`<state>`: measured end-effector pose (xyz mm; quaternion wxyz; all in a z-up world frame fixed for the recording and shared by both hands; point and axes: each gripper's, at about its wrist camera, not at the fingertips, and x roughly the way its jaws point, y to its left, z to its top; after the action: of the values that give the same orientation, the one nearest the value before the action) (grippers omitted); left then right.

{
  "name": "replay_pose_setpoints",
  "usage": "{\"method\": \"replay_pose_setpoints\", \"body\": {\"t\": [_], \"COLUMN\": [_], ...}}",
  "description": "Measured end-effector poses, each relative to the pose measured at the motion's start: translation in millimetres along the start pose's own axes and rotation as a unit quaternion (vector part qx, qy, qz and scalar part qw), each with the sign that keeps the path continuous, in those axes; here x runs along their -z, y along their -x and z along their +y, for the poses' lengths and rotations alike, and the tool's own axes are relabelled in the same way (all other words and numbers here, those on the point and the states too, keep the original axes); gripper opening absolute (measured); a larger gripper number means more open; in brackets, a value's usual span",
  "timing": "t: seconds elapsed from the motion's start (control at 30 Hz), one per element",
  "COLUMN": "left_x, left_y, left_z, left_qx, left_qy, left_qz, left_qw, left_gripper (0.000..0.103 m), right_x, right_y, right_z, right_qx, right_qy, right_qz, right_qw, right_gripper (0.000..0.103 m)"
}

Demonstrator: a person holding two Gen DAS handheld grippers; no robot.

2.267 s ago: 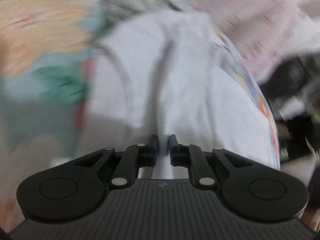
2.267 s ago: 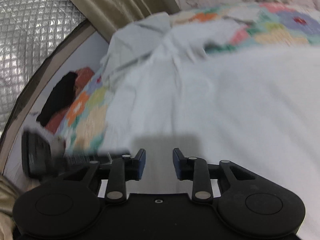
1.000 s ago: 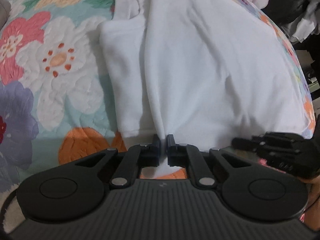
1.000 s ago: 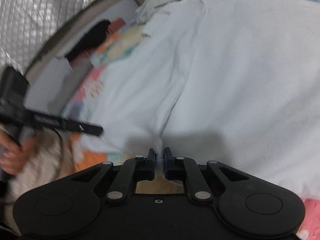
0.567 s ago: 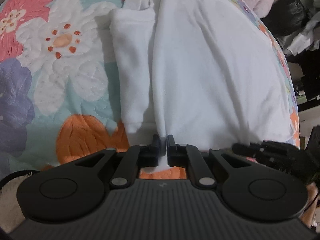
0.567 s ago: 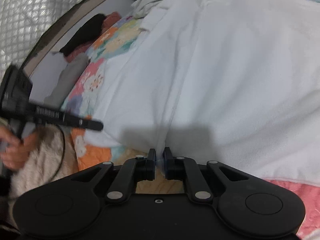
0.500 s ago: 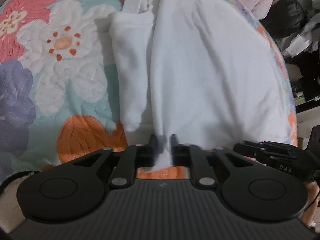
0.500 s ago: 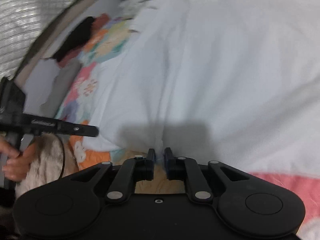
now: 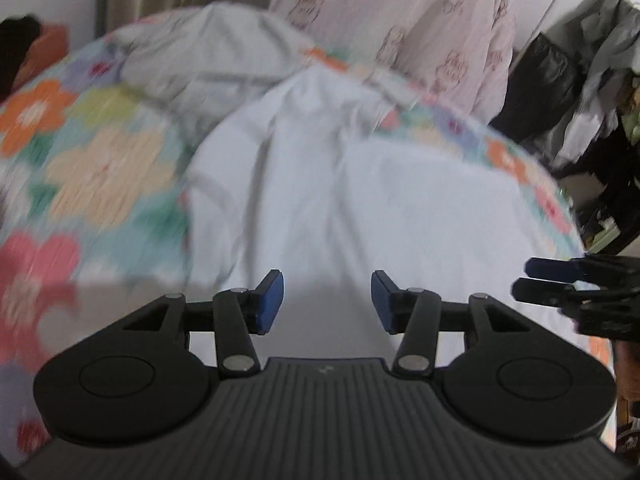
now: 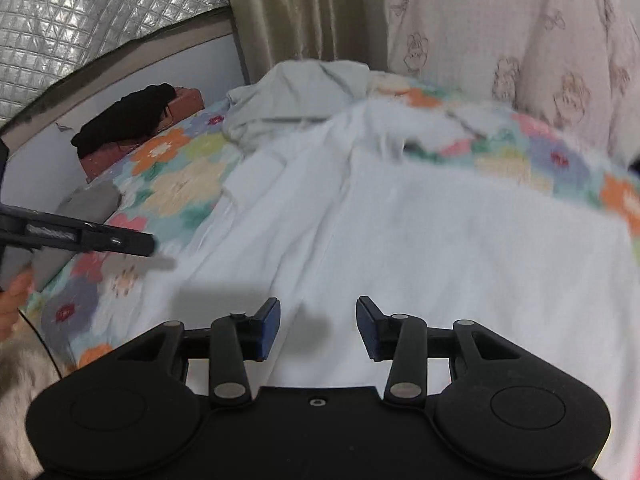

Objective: Fold clothes

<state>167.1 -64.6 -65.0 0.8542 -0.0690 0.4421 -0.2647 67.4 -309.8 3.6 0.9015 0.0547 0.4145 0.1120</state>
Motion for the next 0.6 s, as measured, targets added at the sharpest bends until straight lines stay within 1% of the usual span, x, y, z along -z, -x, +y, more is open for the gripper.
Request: {"method": "replay_pose_setpoints", "body": {"t": [0.07,0.1,0.13,0.17,0.2,0.27,0.33,0.4,0.43,0.47,0.5,0.53,0.57,0.6], "left_x": [-31,-46,-60,-75,-87,-110,-132,-147,-153,-159,-164,-168,-171,-175], "left_y": [-18,-25,-33,-42,-52,-77,-104,-141,-161,-180,-200,-218,-236,-253], "left_z": [-15,-23,-30,-37,-41,-45,-48,-48,-50,-52,-54,-57,-61,-66], "left_qx": [-0.005,-0.009,-0.01,-0.013,-0.011,-0.002,0.006,0.009,0.009,0.007,0.006,0.003,0.0,-0.004], "left_qy": [-0.016,-0.03,-0.046,-0.058,-0.065,-0.072,-0.076,-0.072,-0.07,-0.07,-0.071,-0.072,-0.076,-0.079], "left_qz": [-0.006,-0.008,-0.009,-0.012,-0.016,-0.021,-0.021,-0.008,0.0,0.009,0.017,0.025,0.032,0.037], "left_qw": [0.9998,0.9995,0.9989,0.9981,0.9977,0.9972,0.9969,0.9974,0.9975,0.9975,0.9973,0.9971,0.9966,0.9962], "left_gripper": [0.048,0.049,0.051,0.052,0.053,0.054,0.054,0.054,0.054,0.054,0.054,0.054,0.054,0.054], "right_x": [-45,-67,-87,-106,-122,-144,-148,-148,-146,-142,-138,-135,-135,-139], "right_y": [12,15,12,5,-4,-33,-64,-96,-110,-123,-135,-145,-155,-166], "right_z": [-6,-9,-12,-15,-20,-39,-77,-119,-139,-159,-181,-198,-208,-216], "right_qx": [-0.042,-0.059,-0.068,-0.062,-0.045,-0.015,0.011,0.038,0.042,0.037,0.034,0.035,0.047,0.064], "right_qy": [-0.011,-0.014,-0.012,-0.005,0.006,0.023,0.005,-0.026,-0.051,-0.087,-0.124,-0.146,-0.147,-0.134], "right_qz": [0.012,0.021,0.033,0.041,0.045,0.049,0.029,0.001,-0.012,-0.026,-0.041,-0.053,-0.058,-0.052], "right_qw": [0.999,0.998,0.997,0.997,0.998,0.998,1.0,0.999,0.998,0.995,0.991,0.987,0.986,0.988], "right_gripper": [0.048,0.054,0.06,0.06,0.06,0.06,0.06,0.055,0.054,0.05,0.042,0.042,0.042,0.042]}}
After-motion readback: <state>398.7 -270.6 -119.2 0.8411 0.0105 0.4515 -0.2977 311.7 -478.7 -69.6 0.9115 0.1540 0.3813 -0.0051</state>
